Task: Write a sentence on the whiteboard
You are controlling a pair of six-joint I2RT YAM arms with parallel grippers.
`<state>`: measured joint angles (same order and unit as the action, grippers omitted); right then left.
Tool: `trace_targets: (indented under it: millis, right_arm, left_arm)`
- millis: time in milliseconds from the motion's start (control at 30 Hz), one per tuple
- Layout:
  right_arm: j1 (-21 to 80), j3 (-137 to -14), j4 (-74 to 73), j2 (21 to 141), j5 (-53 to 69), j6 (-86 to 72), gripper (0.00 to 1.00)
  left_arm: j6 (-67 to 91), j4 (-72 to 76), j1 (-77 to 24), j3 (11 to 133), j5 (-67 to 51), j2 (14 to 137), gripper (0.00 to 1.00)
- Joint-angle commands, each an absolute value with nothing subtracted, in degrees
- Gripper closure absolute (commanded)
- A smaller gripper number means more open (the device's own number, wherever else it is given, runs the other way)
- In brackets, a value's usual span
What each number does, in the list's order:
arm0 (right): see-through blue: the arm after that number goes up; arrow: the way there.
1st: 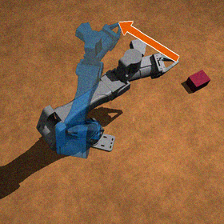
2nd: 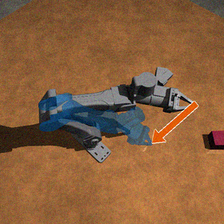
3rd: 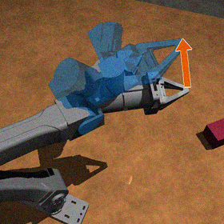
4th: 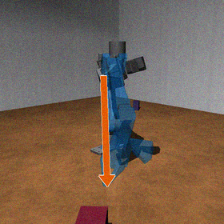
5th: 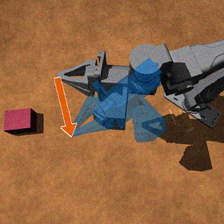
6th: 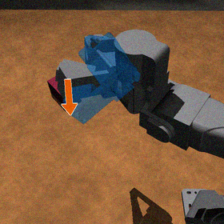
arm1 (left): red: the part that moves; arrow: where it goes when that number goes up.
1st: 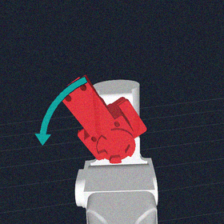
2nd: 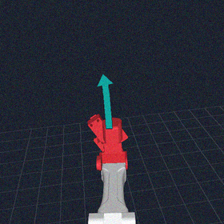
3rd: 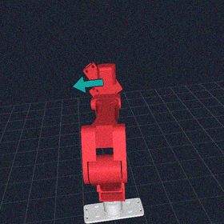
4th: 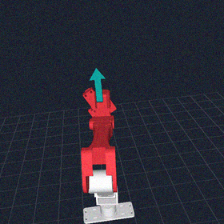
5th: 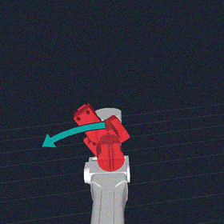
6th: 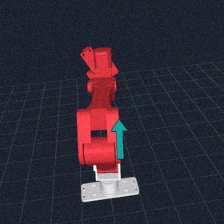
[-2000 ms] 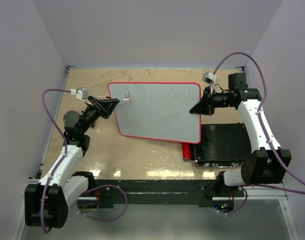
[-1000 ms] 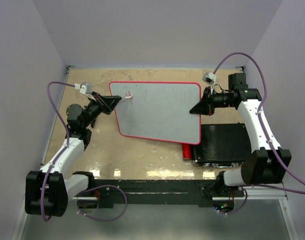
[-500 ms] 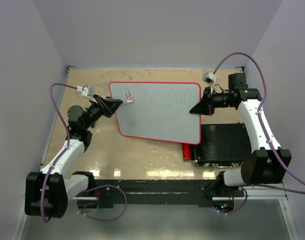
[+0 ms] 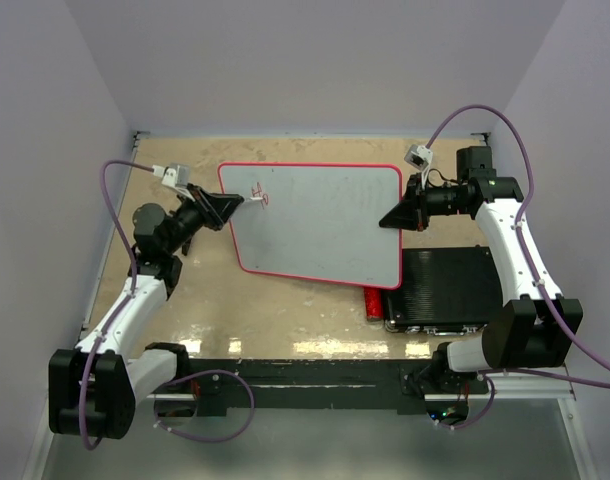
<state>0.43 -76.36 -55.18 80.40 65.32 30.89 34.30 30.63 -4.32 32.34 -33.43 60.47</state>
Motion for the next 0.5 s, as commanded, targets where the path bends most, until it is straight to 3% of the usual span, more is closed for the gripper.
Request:
trace_targets:
  millis: [0,467]
  right_arm:
    - [1.05,-77.43,-54.49,79.19,66.09,33.84,1.00]
    - [1.14,-77.34,-54.49,79.37,66.01,33.84,1.00]
  left_arm:
    - [31.47,30.50,-4.39,35.77,-30.59,61.00,1.00]
    - [34.18,32.78,-4.39,34.72,-34.89,57.57,1.00]
